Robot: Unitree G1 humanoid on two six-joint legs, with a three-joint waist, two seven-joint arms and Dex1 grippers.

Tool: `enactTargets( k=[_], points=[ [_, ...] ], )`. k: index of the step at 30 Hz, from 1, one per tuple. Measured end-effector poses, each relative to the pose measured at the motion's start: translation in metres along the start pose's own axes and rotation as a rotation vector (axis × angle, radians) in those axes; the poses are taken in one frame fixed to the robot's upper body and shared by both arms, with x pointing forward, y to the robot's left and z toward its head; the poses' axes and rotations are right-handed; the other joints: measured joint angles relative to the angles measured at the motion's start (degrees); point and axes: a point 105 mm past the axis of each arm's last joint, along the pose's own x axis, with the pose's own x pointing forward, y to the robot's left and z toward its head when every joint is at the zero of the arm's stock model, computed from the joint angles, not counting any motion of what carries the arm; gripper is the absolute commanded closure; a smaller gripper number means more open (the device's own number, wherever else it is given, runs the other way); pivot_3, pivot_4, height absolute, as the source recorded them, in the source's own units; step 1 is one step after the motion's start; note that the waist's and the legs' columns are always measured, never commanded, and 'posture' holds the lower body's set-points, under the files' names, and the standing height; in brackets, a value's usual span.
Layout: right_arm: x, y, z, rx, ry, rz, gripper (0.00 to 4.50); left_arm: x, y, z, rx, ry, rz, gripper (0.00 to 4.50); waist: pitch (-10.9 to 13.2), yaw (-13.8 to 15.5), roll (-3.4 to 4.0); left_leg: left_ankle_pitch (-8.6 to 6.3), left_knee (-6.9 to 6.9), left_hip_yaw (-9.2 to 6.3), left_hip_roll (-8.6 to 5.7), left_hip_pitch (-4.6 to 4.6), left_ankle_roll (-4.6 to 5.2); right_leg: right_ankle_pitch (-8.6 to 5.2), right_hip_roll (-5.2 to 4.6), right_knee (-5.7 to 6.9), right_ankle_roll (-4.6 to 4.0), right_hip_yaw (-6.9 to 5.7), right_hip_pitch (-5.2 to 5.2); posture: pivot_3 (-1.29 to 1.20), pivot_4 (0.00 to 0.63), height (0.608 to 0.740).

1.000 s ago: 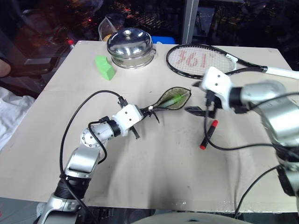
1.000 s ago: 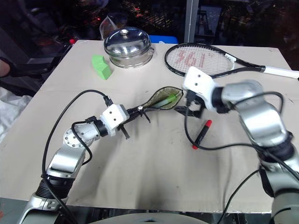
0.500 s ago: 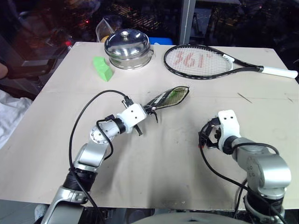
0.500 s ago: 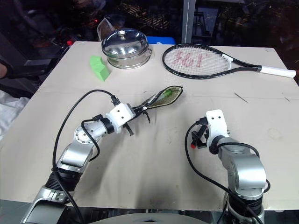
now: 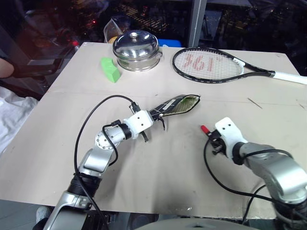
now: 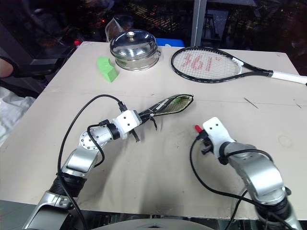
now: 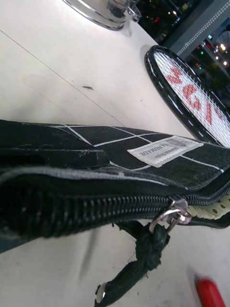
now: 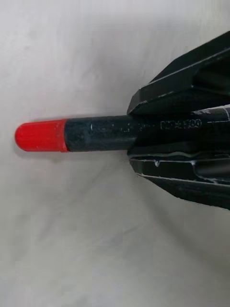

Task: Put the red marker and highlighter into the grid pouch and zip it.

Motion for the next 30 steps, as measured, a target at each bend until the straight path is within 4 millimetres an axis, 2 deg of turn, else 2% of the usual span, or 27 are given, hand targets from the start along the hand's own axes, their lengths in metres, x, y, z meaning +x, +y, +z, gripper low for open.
enactTargets(
  k=[2, 6, 9, 11, 14, 20, 24, 25, 29, 30],
  points=[
    [-0.006, -0.010, -0.003, -0.079, 0.021, 0.001, 4.24, -0.001, -0.001, -0.002, -0.002, 0.002, 0.000, 4.50, -0.01, 0.01, -0.07, 0.00, -0.02, -0.07, 0.03, 0.00, 0.00, -0.02, 0.05, -0.03, 0.03, -0.05, 0.01, 0.00, 0.150, 0.740],
    [-0.016, -0.010, 0.006, -0.268, -0.042, 0.107, 4.24, -0.003, -0.004, -0.006, -0.012, 0.007, -0.017, 4.50, 0.07, -0.42, 0.05, 0.00, -0.02, -0.09, 0.08, 0.01, 0.00, -0.11, 0.14, -0.01, 0.18, -0.03, -0.01, 0.00, 0.150, 0.740],
    [-0.034, -0.014, 0.028, -0.388, -0.134, 0.175, 4.24, -0.007, -0.006, -0.007, -0.010, 0.012, -0.051, 4.50, 0.12, -0.88, 0.09, 0.00, -0.02, -0.08, 0.09, 0.01, 0.00, -0.13, 0.14, -0.02, 0.21, -0.01, -0.02, 0.00, 0.150, 0.740],
    [-0.046, -0.019, 0.051, -0.464, -0.210, 0.172, 4.24, -0.009, -0.006, -0.007, 0.002, 0.012, -0.070, 4.50, 0.12, -1.01, 0.10, 0.00, -0.02, -0.06, 0.11, 0.04, -0.01, -0.12, 0.15, -0.01, 0.20, 0.00, -0.01, 0.00, 0.150, 0.740],
    [-0.050, -0.020, 0.079, -0.567, -0.287, 0.155, 4.24, -0.009, -0.009, -0.004, 0.006, -0.006, -0.090, 4.50, 0.12, -0.95, 0.10, 0.00, -0.02, -0.06, 0.12, 0.04, -0.01, -0.11, 0.15, -0.01, 0.17, 0.00, -0.02, 0.00, 0.150, 0.740],
    [-0.008, -0.009, 0.097, -0.759, -0.271, 0.175, 4.24, -0.006, -0.013, 0.009, 0.020, -0.056, -0.112, 4.50, 0.15, -0.83, 0.14, 0.00, 0.03, 0.03, 0.10, -0.02, -0.01, -0.02, 0.08, 0.00, 0.03, 0.02, -0.06, 0.00, 0.150, 0.740],
    [0.006, -0.011, 0.106, -0.888, -0.268, 0.157, 4.24, -0.005, -0.013, 0.014, 0.024, -0.072, -0.114, 4.50, 0.15, -0.77, 0.14, 0.01, 0.05, 0.06, 0.12, -0.02, -0.02, -0.01, 0.11, 0.02, 0.00, 0.02, -0.07, 0.00, 0.150, 0.740],
    [0.013, -0.009, 0.119, -0.958, -0.296, 0.142, 4.24, -0.005, -0.015, 0.015, 0.027, -0.075, -0.125, 4.50, 0.18, -1.10, 0.19, 0.02, 0.05, 0.19, 0.16, 0.01, -0.03, 0.00, 0.17, 0.04, 0.00, 0.12, -0.12, 0.00, 0.150, 0.740],
    [0.029, 0.010, 0.145, -1.129, -0.372, 0.167, 4.24, -0.004, -0.016, 0.018, 0.036, -0.084, -0.132, 4.50, 0.20, -1.20, 0.23, 0.07, 0.05, 0.26, 0.22, 0.07, -0.11, 0.00, 0.33, 0.08, -0.01, 0.20, -0.13, 0.00, 0.150, 0.740],
    [0.033, 0.014, 0.147, -1.136, -0.374, 0.196, 3.74, -0.004, -0.016, 0.019, 0.036, -0.088, -0.131, 4.50, 0.20, -1.07, 0.23, 0.09, 0.05, 0.26, 0.23, 0.06, -0.15, 0.00, 0.33, 0.07, -0.02, 0.19, -0.13, 0.00, 0.150, 0.740]
  ],
)
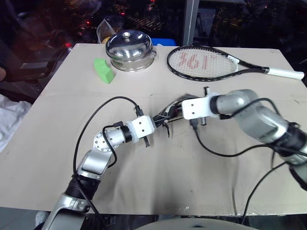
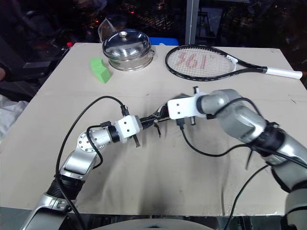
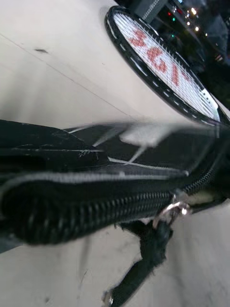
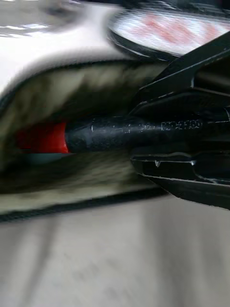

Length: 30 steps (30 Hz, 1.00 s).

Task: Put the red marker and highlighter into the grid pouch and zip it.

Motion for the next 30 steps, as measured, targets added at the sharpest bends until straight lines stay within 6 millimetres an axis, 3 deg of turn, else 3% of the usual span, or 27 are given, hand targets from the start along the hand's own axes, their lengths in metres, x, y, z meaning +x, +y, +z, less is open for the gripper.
enactTargets(
  k=[3, 6, 10, 12, 14, 16, 20, 30],
  points=[
    [0.015, 0.005, 0.005, -0.008, -0.046, 0.058, 2.22, 0.002, -0.002, 0.002, -0.008, -0.008, 0.000, 4.50, 0.02, 0.58, 0.02, 0.03, 0.06, 0.01, -0.06, -0.12, -0.05, 0.01, -0.01, -0.03, 0.00, -0.03, -0.01, 0.00, 0.150, 0.740],
    [0.012, 0.001, 0.005, 0.010, -0.060, 0.050, 0.82, 0.003, 0.000, 0.002, -0.018, -0.007, 0.015, 4.50, 0.02, 0.68, 0.03, -0.03, 0.22, 0.08, -0.06, -0.15, 0.05, 0.02, -0.16, -0.02, 0.02, -0.03, 0.00, 0.00, 0.150, 0.740],
    [-0.017, -0.010, -0.002, 0.328, -0.139, 0.023, 0.82, 0.002, 0.000, 0.001, -0.077, -0.004, 0.053, 4.50, 0.02, 0.99, 0.03, -0.05, 0.27, 0.05, -0.05, -0.14, 0.07, 0.03, -0.27, 0.03, 0.02, -0.07, 0.03, 0.00, 0.150, 0.740],
    [-0.042, -0.014, -0.004, 0.576, -0.212, 0.025, 0.82, 0.004, 0.002, 0.001, -0.120, -0.004, 0.065, 4.50, 0.02, 1.13, 0.03, -0.13, 0.27, 0.02, -0.04, -0.13, 0.21, 0.03, -0.27, 0.06, 0.01, -0.09, 0.04, 0.00, 0.150, 0.740],
    [-0.082, 0.005, 0.000, 0.873, -0.325, 0.135, 0.82, 0.005, 0.008, 0.002, -0.181, -0.015, 0.088, 4.50, 0.02, 1.78, 0.03, -0.19, 0.27, -0.19, -0.04, -0.14, 0.29, 0.02, -0.29, -0.01, 0.00, -0.22, 0.14, 0.00, 0.150, 0.740],
    [-0.093, 0.023, 0.007, 0.999, -0.374, 0.193, 0.82, 0.003, 0.014, 0.001, -0.206, -0.011, 0.108, 4.50, 0.00, 1.54, 0.02, -0.20, 0.25, -0.21, -0.04, -0.11, 0.30, 0.02, -0.31, 0.00, -0.01, -0.21, 0.17, 0.00, 0.150, 0.740],
    [-0.067, 0.053, 0.026, 1.184, -0.414, 0.255, 0.82, 0.005, 0.018, 0.002, -0.234, -0.018, 0.100, 4.50, 0.01, 0.00, 0.07, -0.19, 0.23, -0.19, -0.03, -0.04, 0.30, 0.03, -0.22, 0.15, -0.01, -0.13, 0.12, 0.00, 0.150, 0.740],
    [-0.017, 0.038, 0.050, 1.350, -0.484, 0.137, 0.82, 0.005, 0.015, 0.004, -0.226, -0.022, 0.048, 4.50, 0.01, 0.27, 0.07, -0.18, 0.27, -0.19, -0.10, -0.14, 0.29, 0.03, -0.11, 0.11, 0.00, -0.15, 0.12, 0.00, 0.150, 0.740]
  ],
)
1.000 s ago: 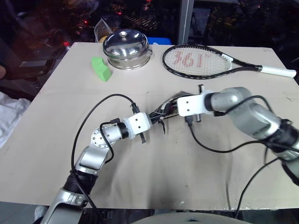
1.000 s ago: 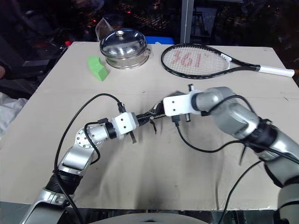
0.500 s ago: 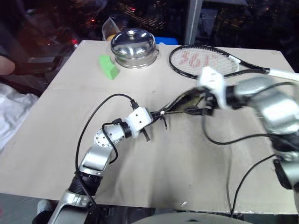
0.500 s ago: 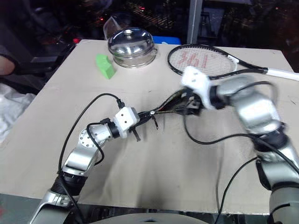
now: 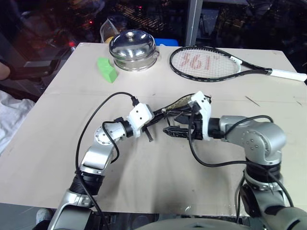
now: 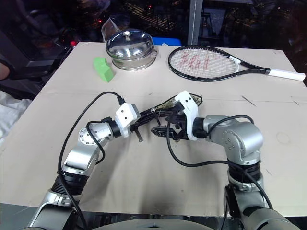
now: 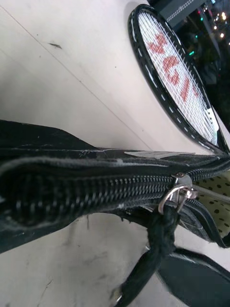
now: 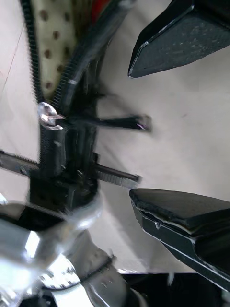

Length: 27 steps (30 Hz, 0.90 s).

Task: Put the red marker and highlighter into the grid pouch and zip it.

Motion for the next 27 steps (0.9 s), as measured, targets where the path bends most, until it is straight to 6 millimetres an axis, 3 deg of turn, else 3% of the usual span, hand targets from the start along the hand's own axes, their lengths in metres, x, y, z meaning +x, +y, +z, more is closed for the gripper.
enactTargets(
  k=[2, 7, 9, 10, 20, 21, 25, 27],
  points=[
    [0.004, -0.001, 0.005, 0.002, -0.017, -0.011, 0.82, -0.001, 0.000, 0.000, 0.005, 0.005, -0.002, 4.50, 0.00, -0.10, 0.00, 0.00, 0.00, 0.01, 0.00, 0.01, 0.00, 0.00, 0.00, 0.00, 0.00, 0.02, 0.00, 0.00, 0.150, 0.740],
    [0.014, 0.006, 0.018, -0.002, -0.059, 0.011, 2.85, -0.002, 0.001, 0.000, 0.052, 0.019, -0.001, 4.50, 0.00, -0.16, 0.00, 0.00, -0.02, -0.03, 0.04, 0.01, 0.00, 0.00, 0.02, 0.00, -0.01, 0.00, 0.00, 0.00, 0.150, 0.740],
    [0.017, 0.009, 0.019, 0.009, -0.063, 0.022, 4.04, -0.002, 0.000, 0.000, 0.064, 0.022, -0.005, 4.50, 0.00, -0.16, 0.00, 0.00, -0.02, -0.02, 0.04, 0.01, 0.00, 0.00, 0.01, 0.00, 0.00, 0.00, 0.00, 0.00, 0.150, 0.740],
    [0.018, 0.010, 0.019, 0.014, -0.063, 0.026, 4.34, -0.001, 0.000, 0.000, 0.066, 0.023, -0.007, 4.50, 0.00, -0.17, 0.00, 0.00, -0.02, -0.02, 0.04, 0.01, 0.00, 0.00, 0.00, 0.00, 0.00, 0.00, 0.00, 0.00, 0.150, 0.740],
    [0.015, 0.000, 0.015, 0.030, -0.042, -0.028, 4.45, 0.000, -0.002, 0.000, 0.082, 0.030, -0.005, 4.50, 0.00, -0.15, 0.00, -0.01, -0.02, -0.02, 0.03, 0.00, 0.00, 0.00, -0.04, -0.03, 0.00, 0.00, 0.00, 0.00, 0.150, 0.740],
    [0.009, -0.007, 0.013, 0.028, -0.033, -0.059, 4.45, 0.000, -0.002, 0.000, 0.086, 0.029, -0.003, 4.50, 0.00, -0.03, 0.00, -0.01, -0.02, -0.03, 0.02, -0.02, 0.01, 0.00, -0.06, -0.04, 0.00, -0.02, 0.01, 0.00, 0.150, 0.740],
    [-0.049, -0.061, 0.011, 0.046, -0.041, -0.325, 4.45, -0.006, 0.000, -0.003, 0.131, 0.047, 0.001, 4.50, 0.00, -0.02, 0.00, -0.01, -0.03, 0.02, -0.02, -0.02, 0.02, 0.00, -0.16, -0.09, 0.01, -0.03, 0.01, 0.00, 0.150, 0.740],
    [-0.063, -0.073, 0.011, 0.057, -0.051, -0.386, 4.45, -0.008, 0.000, -0.003, 0.141, 0.049, 0.002, 4.50, 0.00, -0.30, 0.00, -0.01, -0.08, 0.04, 0.02, 0.05, 0.02, 0.00, -0.11, -0.07, 0.00, 0.01, 0.01, 0.00, 0.150, 0.740]
  ],
)
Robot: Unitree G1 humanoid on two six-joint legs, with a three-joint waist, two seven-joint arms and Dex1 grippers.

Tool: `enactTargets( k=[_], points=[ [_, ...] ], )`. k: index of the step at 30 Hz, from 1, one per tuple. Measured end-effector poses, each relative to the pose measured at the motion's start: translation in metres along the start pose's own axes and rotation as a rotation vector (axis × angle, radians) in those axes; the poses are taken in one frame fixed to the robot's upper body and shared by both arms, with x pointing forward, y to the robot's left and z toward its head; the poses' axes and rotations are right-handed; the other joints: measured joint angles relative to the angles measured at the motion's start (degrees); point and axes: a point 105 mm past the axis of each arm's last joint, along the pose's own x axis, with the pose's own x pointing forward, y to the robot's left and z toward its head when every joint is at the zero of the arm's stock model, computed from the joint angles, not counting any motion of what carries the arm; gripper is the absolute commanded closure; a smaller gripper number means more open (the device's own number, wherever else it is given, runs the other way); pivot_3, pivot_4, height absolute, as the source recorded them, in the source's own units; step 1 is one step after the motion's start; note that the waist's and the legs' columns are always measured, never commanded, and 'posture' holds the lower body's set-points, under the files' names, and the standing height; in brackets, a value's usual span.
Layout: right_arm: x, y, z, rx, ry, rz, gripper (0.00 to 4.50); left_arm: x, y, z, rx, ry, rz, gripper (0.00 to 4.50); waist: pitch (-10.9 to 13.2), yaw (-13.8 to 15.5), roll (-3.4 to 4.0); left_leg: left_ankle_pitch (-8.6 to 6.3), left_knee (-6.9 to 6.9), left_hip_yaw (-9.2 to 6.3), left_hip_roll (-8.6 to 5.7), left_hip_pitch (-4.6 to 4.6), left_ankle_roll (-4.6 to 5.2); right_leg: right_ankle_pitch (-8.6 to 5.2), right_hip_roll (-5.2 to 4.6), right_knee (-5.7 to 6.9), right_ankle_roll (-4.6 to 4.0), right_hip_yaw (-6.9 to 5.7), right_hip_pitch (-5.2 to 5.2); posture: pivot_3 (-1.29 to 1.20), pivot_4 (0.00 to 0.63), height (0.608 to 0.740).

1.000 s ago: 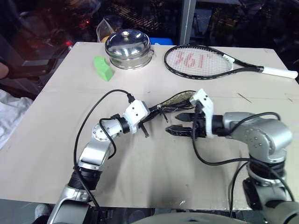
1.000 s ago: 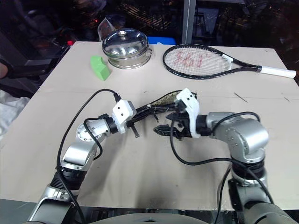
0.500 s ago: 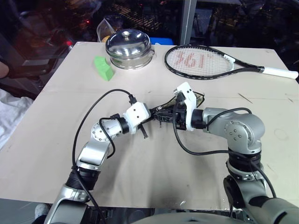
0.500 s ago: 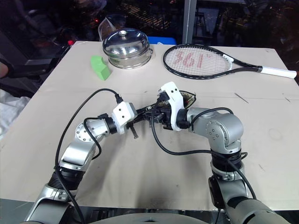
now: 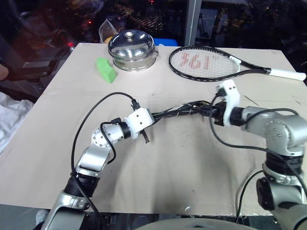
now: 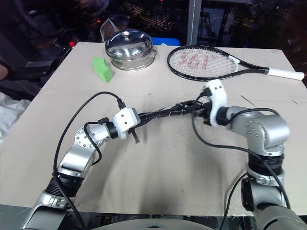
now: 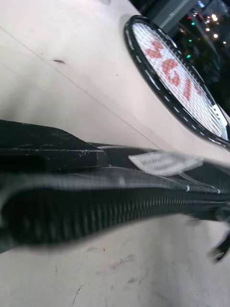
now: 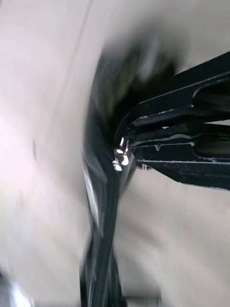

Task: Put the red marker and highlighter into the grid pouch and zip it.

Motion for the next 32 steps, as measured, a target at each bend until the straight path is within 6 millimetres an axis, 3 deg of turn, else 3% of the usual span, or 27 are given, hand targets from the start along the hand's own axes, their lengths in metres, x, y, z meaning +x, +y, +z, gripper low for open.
enactTargets(
  k=[1, 9, 11, 14, 16, 17, 20, 21, 25, 27, 32],
  points=[
    [-0.016, -0.027, -0.010, -0.006, 0.039, -0.107, 4.45, -0.003, -0.001, -0.004, 0.038, 0.011, -0.009, 4.50, 0.01, 0.04, 0.02, 0.00, -0.12, 0.01, 0.02, 0.04, 0.00, -0.01, 0.10, -0.02, -0.01, 0.06, -0.01, 0.00, 0.150, 0.740],
    [-0.020, -0.028, -0.025, -0.058, 0.072, -0.119, 4.45, 0.004, 0.001, -0.011, 0.135, 0.003, -0.026, 4.50, 0.02, 0.23, 0.03, 0.00, -0.16, 0.09, -0.01, 0.01, 0.00, -0.01, 0.04, -0.07, 0.02, 0.12, -0.05, 0.00, 0.150, 0.740],
    [-0.026, -0.027, -0.029, -0.142, 0.060, -0.116, 4.50, 0.005, -0.001, -0.011, 0.139, -0.013, -0.062, 3.87, 0.02, 0.40, 0.03, 0.00, -0.16, 0.07, -0.02, -0.02, 0.00, -0.02, 0.04, -0.11, 0.03, 0.09, -0.06, 0.00, 0.150, 0.740],
    [-0.035, -0.019, -0.040, -0.306, 0.050, -0.073, 3.68, -0.006, -0.002, -0.016, 0.051, -0.032, -0.116, 2.99, 0.04, 0.39, 0.01, 0.00, -0.16, 0.06, -0.01, -0.04, 0.01, -0.10, 0.03, -0.14, 0.16, 0.10, -0.06, 0.00, 0.150, 0.740],
    [-0.048, -0.010, -0.054, -0.394, 0.028, -0.006, 2.56, -0.021, -0.001, -0.017, -0.115, -0.053, -0.125, 1.90, 0.05, 0.19, -0.02, 0.00, -0.16, 0.04, 0.01, -0.02, 0.00, -0.19, 0.03, -0.15, 0.31, 0.11, -0.04, 0.00, 0.150, 0.740],
    [-0.049, -0.009, -0.056, -0.394, 0.029, 0.001, 2.25, -0.024, -0.002, -0.019, -0.130, -0.048, -0.124, 1.61, 0.05, 0.11, -0.03, 0.00, -0.16, 0.05, 0.02, 0.00, 0.00, -0.19, 0.03, -0.14, 0.32, 0.11, -0.03, 0.00, 0.150, 0.740],
    [-0.078, -0.005, -0.078, -0.372, -0.020, 0.043, 0.80, -0.064, -0.012, -0.029, -0.377, 0.000, -0.145, 0.19, 0.07, -0.17, -0.03, 0.00, -0.25, 0.05, 0.05, 0.06, -0.02, -0.24, 0.05, -0.13, 0.36, 0.15, -0.03, 0.00, 0.150, 0.740],
    [-0.094, -0.009, -0.086, -0.367, -0.024, 0.021, 0.21, -0.082, -0.017, -0.034, -0.454, 0.026, -0.134, 0.00, 0.08, -0.05, -0.01, 0.00, -0.28, 0.06, 0.05, 0.13, -0.02, -0.26, 0.02, -0.13, 0.38, 0.15, 0.00, 0.00, 0.150, 0.740],
    [-0.137, -0.013, -0.093, -0.455, -0.067, -0.062, 0.03, -0.123, -0.026, -0.035, -0.584, 0.088, -0.068, 0.00, 0.13, 0.36, 0.02, -0.01, -0.26, 0.05, 0.03, 0.46, -0.03, -0.31, -0.09, -0.22, 0.43, 0.09, 0.34, 0.00, 0.150, 0.740],
    [-0.151, -0.014, -0.095, -0.491, -0.074, -0.089, 0.03, -0.135, -0.030, -0.036, -0.602, 0.124, -0.041, 0.00, 0.22, 0.50, 0.10, -0.17, -0.31, 0.04, 0.03, 0.93, -0.30, -0.45, -0.16, -0.43, 0.21, 0.06, 0.76, 0.00, 0.150, 0.740],
    [-0.182, -0.013, -0.108, -0.509, -0.054, -0.127, 0.03, -0.157, -0.047, -0.024, -0.628, 0.171, -0.034, 0.00, 0.21, 0.63, 0.13, -0.18, -0.59, 0.04, 0.01, 0.95, -0.32, -0.45, -0.25, -0.65, 0.19, 0.06, 0.79, 0.00, 0.150, 0.740]
  ],
)
